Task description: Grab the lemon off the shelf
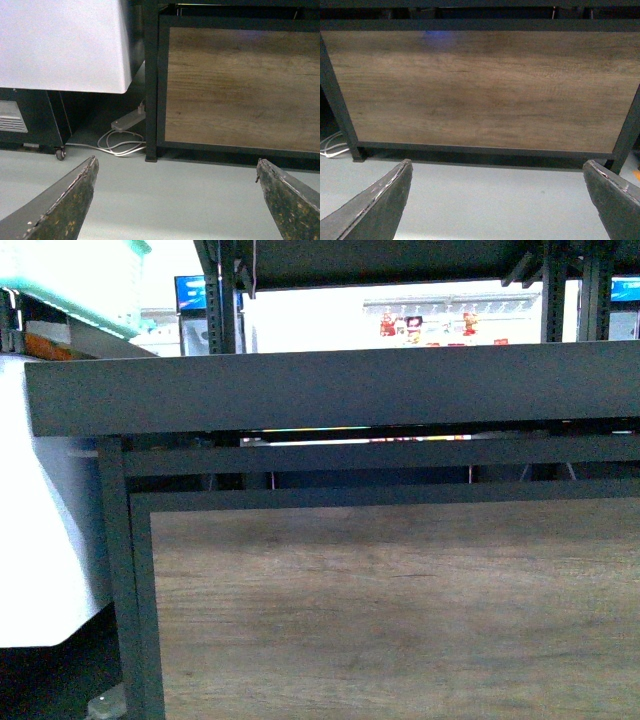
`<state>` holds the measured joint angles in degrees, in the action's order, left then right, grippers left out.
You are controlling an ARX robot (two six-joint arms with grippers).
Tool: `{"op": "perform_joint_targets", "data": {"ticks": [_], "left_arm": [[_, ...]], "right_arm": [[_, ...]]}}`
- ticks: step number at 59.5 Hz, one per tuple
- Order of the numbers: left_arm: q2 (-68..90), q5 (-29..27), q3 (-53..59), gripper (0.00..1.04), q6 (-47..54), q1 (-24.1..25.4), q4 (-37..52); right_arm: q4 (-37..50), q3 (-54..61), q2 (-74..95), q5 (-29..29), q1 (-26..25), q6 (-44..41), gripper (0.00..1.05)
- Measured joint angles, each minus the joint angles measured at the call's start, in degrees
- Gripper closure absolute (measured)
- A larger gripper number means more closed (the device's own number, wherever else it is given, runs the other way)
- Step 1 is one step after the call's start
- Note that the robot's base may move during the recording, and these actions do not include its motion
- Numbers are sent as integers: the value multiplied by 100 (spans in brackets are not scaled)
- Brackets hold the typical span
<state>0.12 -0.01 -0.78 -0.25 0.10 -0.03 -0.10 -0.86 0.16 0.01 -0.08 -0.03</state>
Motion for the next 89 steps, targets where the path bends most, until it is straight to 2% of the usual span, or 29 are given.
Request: {"op": "perform_joint_targets", "data": {"ticks": [89], "left_arm": [[-2,0,0,8,0,0,0]], "right_arm": [[0,0,0,-4,0,0,2]]}}
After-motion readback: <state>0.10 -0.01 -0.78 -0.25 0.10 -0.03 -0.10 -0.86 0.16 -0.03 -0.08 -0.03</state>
